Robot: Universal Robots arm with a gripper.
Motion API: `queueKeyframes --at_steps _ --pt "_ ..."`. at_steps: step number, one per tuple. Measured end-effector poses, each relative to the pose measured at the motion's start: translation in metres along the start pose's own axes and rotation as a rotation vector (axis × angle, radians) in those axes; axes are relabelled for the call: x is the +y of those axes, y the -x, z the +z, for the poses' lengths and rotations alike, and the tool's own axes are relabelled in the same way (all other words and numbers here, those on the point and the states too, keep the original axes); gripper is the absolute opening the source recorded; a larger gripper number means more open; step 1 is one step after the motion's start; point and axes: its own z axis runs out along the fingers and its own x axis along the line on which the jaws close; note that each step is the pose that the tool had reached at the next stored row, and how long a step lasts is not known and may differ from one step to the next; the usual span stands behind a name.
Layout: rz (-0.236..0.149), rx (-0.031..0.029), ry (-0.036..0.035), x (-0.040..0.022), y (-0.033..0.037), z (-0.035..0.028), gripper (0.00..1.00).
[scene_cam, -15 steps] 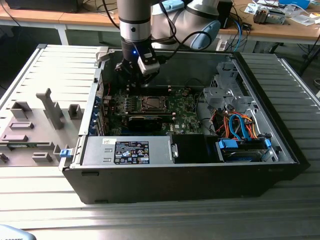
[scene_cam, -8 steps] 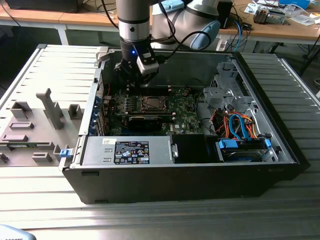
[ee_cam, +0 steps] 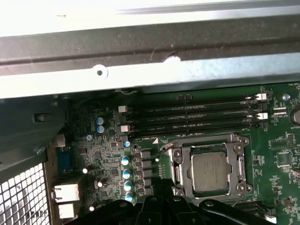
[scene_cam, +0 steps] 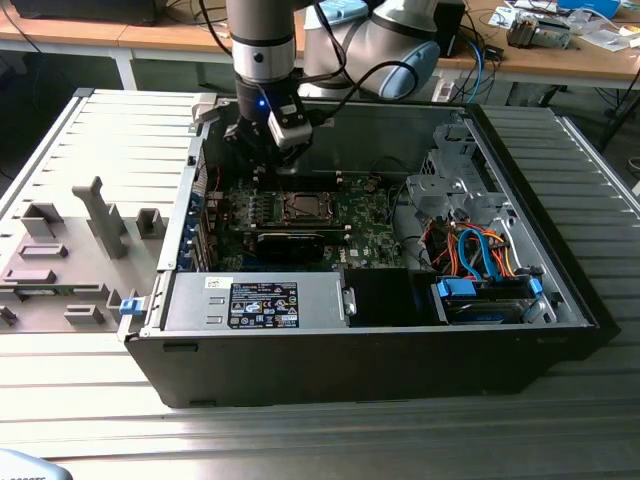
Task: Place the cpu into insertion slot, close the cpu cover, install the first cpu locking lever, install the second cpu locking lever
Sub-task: 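Install the first cpu locking lever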
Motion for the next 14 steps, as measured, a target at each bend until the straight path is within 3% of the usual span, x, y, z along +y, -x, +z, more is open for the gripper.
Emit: queueKeyframes --at_steps 5,9,14 --pt "0.0 -0.002 0.0002 0.0052 -0.0064 -0.0011 0.11" --pt "-0.001 -0.0034 0.0003 0.0093 -0.0083 -0.0069 0.11" --pt "-0.024 -0.004 0.0012 0.0109 -0.0098 -0.008 0.11"
